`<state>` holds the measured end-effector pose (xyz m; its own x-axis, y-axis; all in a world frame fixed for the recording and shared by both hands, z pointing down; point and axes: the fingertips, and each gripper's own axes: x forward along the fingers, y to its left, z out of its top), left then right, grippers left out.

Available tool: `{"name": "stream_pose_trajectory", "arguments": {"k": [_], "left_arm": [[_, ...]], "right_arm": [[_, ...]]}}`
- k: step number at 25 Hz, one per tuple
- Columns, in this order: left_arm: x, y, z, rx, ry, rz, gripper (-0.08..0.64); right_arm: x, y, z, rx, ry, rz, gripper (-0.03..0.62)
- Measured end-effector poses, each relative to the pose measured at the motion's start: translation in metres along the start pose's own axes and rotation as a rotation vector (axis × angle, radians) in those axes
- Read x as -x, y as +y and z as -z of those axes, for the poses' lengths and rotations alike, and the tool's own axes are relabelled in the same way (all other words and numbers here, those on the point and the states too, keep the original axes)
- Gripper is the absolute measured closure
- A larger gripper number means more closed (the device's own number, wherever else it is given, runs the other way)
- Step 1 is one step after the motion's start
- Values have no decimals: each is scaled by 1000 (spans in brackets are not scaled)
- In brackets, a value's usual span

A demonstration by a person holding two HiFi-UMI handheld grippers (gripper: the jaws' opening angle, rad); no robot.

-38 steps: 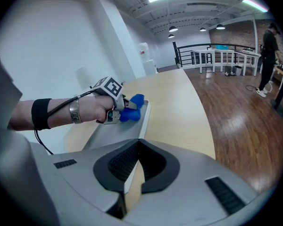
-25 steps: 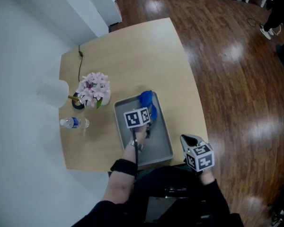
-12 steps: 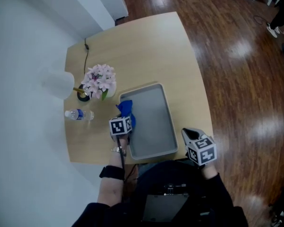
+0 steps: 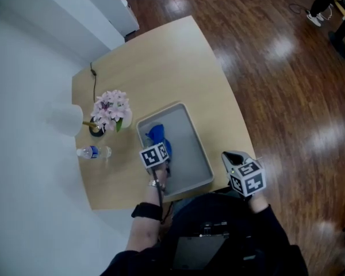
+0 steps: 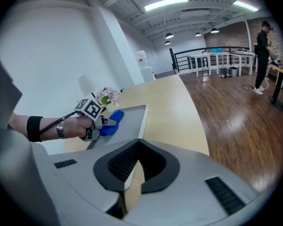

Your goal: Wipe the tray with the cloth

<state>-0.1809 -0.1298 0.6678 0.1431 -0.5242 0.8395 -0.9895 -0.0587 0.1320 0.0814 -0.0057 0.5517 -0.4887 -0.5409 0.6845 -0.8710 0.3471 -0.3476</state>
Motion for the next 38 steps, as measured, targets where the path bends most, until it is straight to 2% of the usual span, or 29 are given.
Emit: {"name": "stream_pose_trajectory", "arguments": {"k": [7,11,15,20,23,26,31,34,38], "left_arm": [[-16,-93,1,-23,2,142,437],[-22,-131,-1,-36,11,201,437],[-22,-146,1,2,9,240,437],[-11,-142,1,-4,0,287,437],[14,-115,2,-45,-35,254,437],[42,-67,15,-80,-49,166,437],[62,15,49,-55,3,12,437],[56,27,66,-70,49,-8,437],[51,27,71,-110,57,-41,437]], "right_arm": [[12,-7,9,-14,-13,20,588],[18,-12,14,-20,-10,28,588],[24,-14,15,-24,-15,35,588],[23,-7,11,-6,-10,15,588],[16,3,10,27,-4,-13,588],[11,11,12,47,13,-38,588],[8,17,11,62,28,-61,588],[8,19,12,73,32,-69,588],[7,21,15,83,38,-68,588]]}}
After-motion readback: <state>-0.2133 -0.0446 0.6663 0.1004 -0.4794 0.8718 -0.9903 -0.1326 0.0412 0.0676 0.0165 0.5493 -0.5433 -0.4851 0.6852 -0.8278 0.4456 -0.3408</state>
